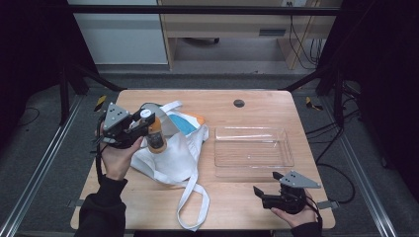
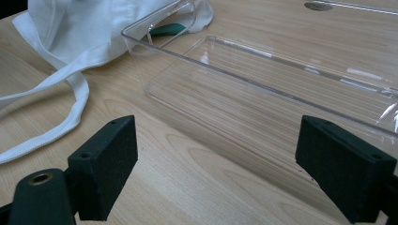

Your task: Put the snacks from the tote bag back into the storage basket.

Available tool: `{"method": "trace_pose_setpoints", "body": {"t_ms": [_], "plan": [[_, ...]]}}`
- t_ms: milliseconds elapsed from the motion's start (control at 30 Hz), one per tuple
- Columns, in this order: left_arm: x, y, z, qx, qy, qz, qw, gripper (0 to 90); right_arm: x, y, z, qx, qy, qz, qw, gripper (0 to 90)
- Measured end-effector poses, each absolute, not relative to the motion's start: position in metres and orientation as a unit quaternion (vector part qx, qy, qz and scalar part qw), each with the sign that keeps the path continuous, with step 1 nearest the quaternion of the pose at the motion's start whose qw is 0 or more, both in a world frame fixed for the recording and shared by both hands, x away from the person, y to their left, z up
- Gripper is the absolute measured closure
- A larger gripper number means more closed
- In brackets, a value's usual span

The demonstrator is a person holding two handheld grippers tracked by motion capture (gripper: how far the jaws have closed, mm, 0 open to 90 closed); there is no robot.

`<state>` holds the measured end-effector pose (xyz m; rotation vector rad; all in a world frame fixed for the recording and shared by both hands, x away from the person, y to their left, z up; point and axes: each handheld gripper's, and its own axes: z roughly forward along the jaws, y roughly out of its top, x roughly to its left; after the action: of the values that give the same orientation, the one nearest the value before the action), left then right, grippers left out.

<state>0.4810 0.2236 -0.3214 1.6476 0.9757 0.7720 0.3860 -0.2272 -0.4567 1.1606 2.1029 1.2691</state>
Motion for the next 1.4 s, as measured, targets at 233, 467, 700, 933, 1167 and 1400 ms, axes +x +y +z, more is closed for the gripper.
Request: {"method": "trace_pose_setpoints", "body": {"t_ms": [233, 467, 700, 933, 1167, 1400], "plan": [[0.471, 0.213, -0.315, 0.688, 0.394, 0.317, 0.521, 58.9, 0.386, -0.227, -0.457, 0.417, 0.757, 0.457, 0.211, 13.6], [0.460, 0.199, -0.310, 0.695, 0.377, 0.314, 0.525, 58.9, 0.386, -0.227, -0.457, 0.417, 0.757, 0.456, 0.213, 13.6], [0.454, 0.183, -0.307, 0.703, 0.362, 0.301, 0.532, 58.9, 0.386, -0.227, -0.457, 0.418, 0.757, 0.455, 0.212, 13.6], [0.450, 0.171, -0.303, 0.704, 0.353, 0.298, 0.540, 59.0, 0.386, -0.228, -0.458, 0.419, 0.757, 0.454, 0.213, 13.6], [0.448, 0.160, -0.296, 0.705, 0.345, 0.294, 0.546, 58.9, 0.386, -0.228, -0.458, 0.420, 0.757, 0.454, 0.213, 13.6], [0.448, 0.147, -0.286, 0.706, 0.337, 0.291, 0.550, 58.9, 0.386, -0.228, -0.458, 0.420, 0.757, 0.454, 0.213, 13.6]]}}
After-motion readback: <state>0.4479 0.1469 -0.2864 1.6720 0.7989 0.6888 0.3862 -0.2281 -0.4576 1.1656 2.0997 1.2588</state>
